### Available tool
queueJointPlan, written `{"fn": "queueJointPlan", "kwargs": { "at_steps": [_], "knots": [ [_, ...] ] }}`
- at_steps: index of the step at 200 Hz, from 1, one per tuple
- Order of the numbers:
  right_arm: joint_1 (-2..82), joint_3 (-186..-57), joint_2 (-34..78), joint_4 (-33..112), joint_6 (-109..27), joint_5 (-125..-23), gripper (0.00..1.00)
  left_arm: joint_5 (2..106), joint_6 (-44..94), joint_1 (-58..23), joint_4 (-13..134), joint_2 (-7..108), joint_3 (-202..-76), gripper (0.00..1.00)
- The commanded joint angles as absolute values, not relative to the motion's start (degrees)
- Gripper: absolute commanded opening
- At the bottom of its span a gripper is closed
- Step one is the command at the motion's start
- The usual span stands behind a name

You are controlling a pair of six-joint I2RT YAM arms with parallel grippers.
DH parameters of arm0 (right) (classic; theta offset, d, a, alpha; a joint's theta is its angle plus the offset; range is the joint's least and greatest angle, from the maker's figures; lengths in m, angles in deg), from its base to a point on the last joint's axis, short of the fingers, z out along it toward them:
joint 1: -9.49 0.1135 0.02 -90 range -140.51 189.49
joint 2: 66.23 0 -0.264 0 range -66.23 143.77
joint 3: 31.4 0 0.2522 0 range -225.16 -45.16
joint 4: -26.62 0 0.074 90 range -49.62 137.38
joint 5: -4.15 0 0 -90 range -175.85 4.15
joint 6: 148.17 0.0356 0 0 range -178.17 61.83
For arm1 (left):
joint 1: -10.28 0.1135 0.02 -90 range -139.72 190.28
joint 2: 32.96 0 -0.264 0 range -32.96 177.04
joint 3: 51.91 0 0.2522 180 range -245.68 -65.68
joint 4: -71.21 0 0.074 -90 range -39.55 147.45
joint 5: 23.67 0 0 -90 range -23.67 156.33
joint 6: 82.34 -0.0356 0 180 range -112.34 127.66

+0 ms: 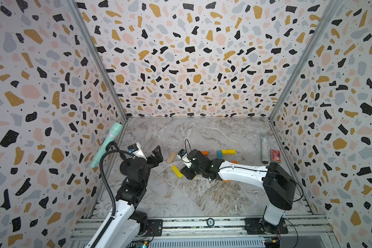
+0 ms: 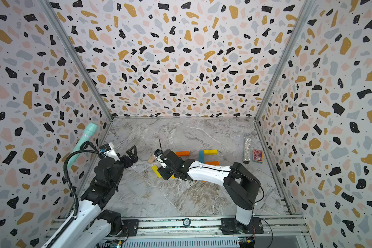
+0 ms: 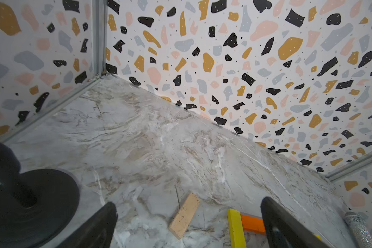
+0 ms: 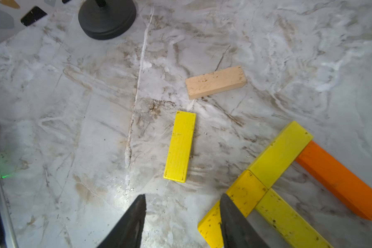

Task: Assemble the number 6 with building blocks
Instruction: Pick up the building block from the center of the board.

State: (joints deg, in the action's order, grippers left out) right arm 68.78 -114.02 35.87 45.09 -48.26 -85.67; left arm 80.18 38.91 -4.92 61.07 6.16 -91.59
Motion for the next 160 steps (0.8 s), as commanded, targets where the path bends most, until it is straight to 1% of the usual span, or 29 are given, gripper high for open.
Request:
{"fn": "queueJointPlan", "kwargs": {
  "at_steps": [1,18,36,59,66,92,108,160],
  "knots": [
    [69.7,-116.7,36.0,44.0,-49.3,-86.2,0.57,78.9,41.3,-4.5,69.6,6.6,-90.3,1.00],
    [69.7,-118.2,37.4,45.1,-49.5,-86.8,0.57,81.1,40.8,-4.2,70.0,8.0,-89.7,0.99],
    [69.7,-121.2,39.6,48.0,-49.6,-87.5,0.58,80.0,38.7,-4.1,70.9,7.8,-88.5,1.00],
    [69.9,-125.3,43.4,50.2,-49.4,-87.8,0.59,85.1,35.7,-3.8,71.4,7.0,-84.8,0.99],
    [69.9,-126.5,44.8,50.8,-49.2,-87.7,0.59,85.7,35.6,-3.0,73.6,7.2,-83.6,1.00],
    [70.3,-129.7,48.8,51.8,-47.7,-87.4,0.59,79.5,37.7,1.4,77.6,9.7,-80.3,0.99],
    [70.4,-131.1,50.7,51.8,-46.7,-87.4,0.59,76.6,37.6,3.2,76.5,11.5,-81.2,1.00],
    [70.4,-135.0,57.0,54.9,-44.3,-89.9,0.59,75.4,37.5,3.4,76.4,9.2,-80.5,0.99]
  ]
}}
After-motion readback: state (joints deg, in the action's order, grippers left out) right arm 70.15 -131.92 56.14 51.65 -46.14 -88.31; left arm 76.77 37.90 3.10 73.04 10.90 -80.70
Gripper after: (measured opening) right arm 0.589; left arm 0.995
